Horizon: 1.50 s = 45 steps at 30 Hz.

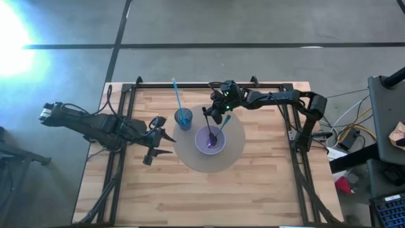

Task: Pick & Place Utensil
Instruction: Put the black fork into the purple bowl

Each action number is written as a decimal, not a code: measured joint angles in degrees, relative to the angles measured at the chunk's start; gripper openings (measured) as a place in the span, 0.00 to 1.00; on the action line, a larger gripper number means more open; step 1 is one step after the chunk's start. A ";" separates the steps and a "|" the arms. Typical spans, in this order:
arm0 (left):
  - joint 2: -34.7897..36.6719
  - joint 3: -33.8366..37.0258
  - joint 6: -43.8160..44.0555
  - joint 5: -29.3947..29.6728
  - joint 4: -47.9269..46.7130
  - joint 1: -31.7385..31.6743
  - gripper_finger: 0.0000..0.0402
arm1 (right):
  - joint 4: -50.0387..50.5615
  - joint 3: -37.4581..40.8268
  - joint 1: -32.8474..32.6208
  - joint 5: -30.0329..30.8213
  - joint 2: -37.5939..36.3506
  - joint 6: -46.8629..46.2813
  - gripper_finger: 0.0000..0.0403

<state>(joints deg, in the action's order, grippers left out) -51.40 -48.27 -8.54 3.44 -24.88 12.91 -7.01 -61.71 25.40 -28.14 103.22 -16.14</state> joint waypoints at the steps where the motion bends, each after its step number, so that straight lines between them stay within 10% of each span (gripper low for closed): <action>1: 0.00 -0.01 0.02 0.00 -0.01 0.00 0.50 | 0.00 0.00 0.00 0.00 0.00 0.00 0.07; 45: 0.00 0.00 -0.04 0.00 0.76 0.02 0.50 | 1.29 0.00 -1.52 -0.16 0.00 2.43 0.20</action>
<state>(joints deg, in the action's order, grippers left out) -51.40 -48.27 -8.58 3.44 -24.12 12.93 -5.72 -61.71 23.88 -28.30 103.22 -13.72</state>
